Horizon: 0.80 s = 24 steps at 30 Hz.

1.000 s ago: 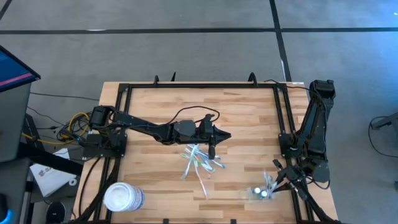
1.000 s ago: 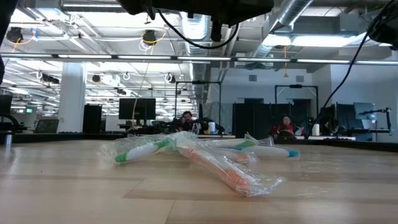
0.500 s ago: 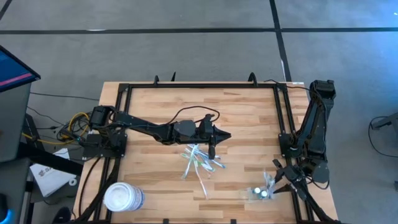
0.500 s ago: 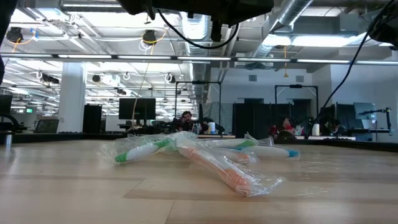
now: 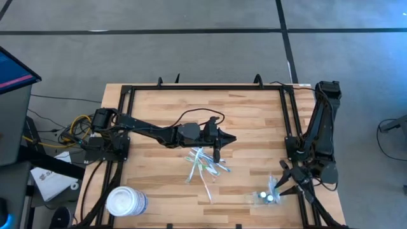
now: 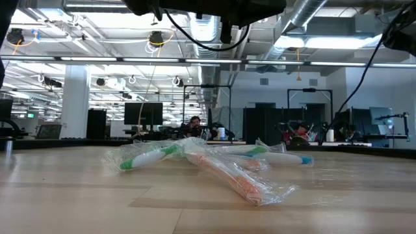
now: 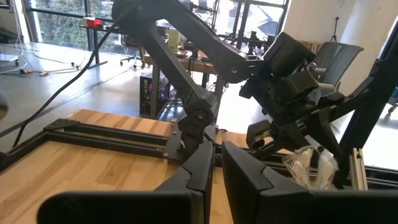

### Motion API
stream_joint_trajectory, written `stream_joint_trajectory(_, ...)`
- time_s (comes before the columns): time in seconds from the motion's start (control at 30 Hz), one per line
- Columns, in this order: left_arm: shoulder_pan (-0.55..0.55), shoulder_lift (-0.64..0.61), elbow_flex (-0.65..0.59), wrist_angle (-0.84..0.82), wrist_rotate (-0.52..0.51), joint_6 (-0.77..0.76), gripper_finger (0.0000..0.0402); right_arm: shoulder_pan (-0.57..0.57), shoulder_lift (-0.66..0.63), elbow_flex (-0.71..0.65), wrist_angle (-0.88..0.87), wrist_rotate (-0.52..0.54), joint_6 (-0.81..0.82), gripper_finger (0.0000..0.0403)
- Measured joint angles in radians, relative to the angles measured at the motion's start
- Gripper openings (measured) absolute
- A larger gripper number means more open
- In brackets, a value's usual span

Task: Pick & Place toothbrushing station
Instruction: Put the blue toothbrush into the transparent organizer, then put the green toothbrush into the transparent organizer

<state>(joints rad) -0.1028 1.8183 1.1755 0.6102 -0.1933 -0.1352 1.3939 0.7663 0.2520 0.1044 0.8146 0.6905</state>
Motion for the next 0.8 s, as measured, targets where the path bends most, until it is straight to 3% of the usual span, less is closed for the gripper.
stream_joint_trajectory(0.5,0.000,0.000,0.000,-0.006,0.041,0.000,0.0029,-0.013,-0.168,0.000,0.036,0.112,-0.217,0.0123)
stream_joint_trajectory(0.8,0.000,0.000,0.000,-0.099,0.097,0.000,0.0029,-0.122,-0.179,0.001,0.224,0.114,-0.523,0.0122)
